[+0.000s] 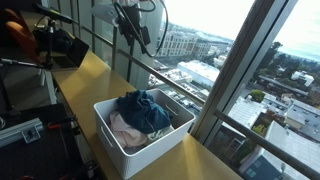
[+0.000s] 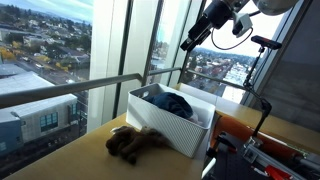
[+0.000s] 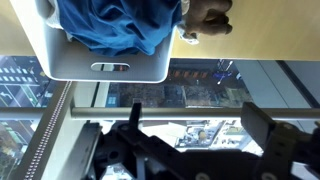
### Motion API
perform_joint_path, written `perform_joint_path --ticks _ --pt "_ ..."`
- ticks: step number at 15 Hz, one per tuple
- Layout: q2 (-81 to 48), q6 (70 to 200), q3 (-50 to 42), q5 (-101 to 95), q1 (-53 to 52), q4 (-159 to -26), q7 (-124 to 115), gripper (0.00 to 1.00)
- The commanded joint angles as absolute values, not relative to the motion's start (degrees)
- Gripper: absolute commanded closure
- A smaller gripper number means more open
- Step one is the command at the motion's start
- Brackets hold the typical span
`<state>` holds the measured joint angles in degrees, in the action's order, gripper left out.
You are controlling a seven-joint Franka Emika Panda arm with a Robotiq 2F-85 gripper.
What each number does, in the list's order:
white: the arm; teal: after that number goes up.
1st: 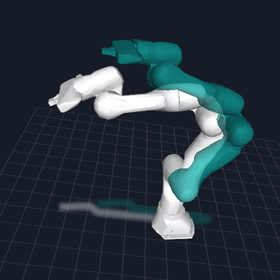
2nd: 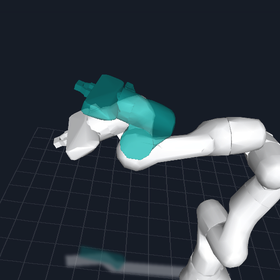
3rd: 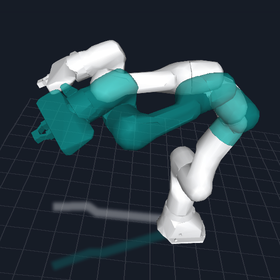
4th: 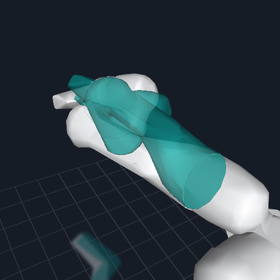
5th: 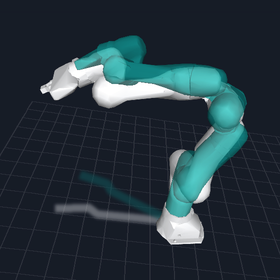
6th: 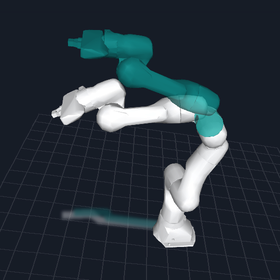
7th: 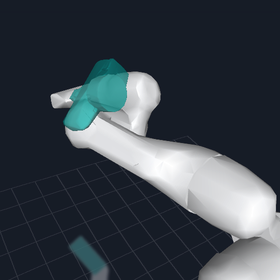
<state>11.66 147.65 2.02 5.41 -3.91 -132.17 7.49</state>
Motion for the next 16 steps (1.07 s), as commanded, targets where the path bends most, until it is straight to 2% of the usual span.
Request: perform_joint_path --ticks 1,8,15,16 --pt "9.5 152.8 6.6 0.8 -6.2 -134.3 3.4 0.00" --pt "-4.5 156.1 11.8 -14.1 -9.0 -130.6 -7.1 0.00" --pt "-21.9 153.9 9.3 -30.8 -15.3 -119.3 -17.5 0.00" --pt "-24.0 153.8 6.4 -30.5 -17.9 -117.2 -16.5 0.00"
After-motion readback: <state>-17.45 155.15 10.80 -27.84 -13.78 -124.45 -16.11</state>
